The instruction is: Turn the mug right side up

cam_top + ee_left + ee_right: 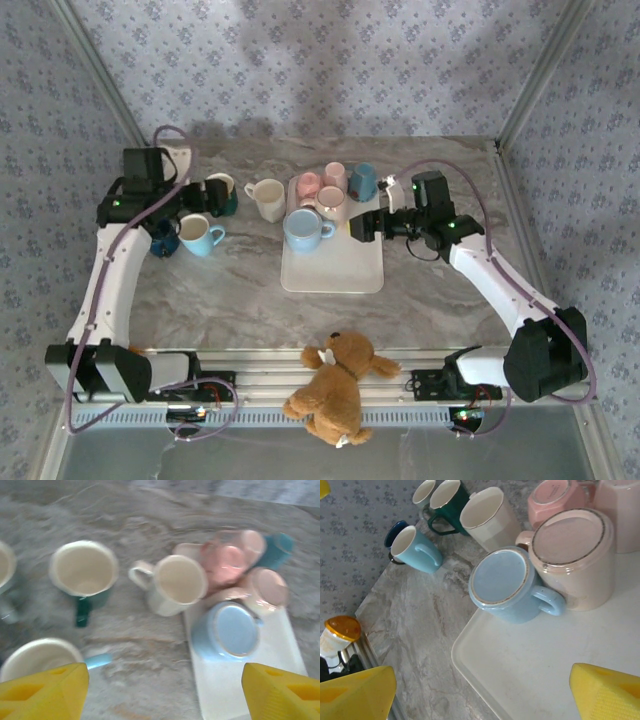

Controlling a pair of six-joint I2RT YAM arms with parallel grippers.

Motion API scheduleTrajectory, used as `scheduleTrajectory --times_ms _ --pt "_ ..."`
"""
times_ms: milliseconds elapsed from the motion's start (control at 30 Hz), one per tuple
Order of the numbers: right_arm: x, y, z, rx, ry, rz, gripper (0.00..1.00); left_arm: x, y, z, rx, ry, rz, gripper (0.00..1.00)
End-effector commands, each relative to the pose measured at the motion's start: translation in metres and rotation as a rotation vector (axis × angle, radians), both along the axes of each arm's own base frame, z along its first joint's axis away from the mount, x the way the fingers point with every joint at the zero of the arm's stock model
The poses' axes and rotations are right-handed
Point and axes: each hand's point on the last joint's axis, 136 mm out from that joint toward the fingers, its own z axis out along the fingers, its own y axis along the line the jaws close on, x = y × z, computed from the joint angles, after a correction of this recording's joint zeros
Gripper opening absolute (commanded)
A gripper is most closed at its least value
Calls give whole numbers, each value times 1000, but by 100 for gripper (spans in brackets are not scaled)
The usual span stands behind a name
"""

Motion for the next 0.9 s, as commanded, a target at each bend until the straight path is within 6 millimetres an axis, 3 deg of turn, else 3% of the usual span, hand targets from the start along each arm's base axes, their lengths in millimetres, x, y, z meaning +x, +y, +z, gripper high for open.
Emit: scheduleTrajectory --times_ms 0,167,533,867 --pt "6 -9 3 9 9 -66 91 -5 -39 18 -32 -147 -187 84" --pt "9 -21 -2 -22 23 -132 92 -14 -72 29 -107 -260 -300 90" --pt "34 -37 -21 -55 158 -329 100 -23 -127 0 -116 -186 -467 94" --pt "69 -19 -37 19 278 -417 100 -16 -143 -18 -67 -142 -531 95"
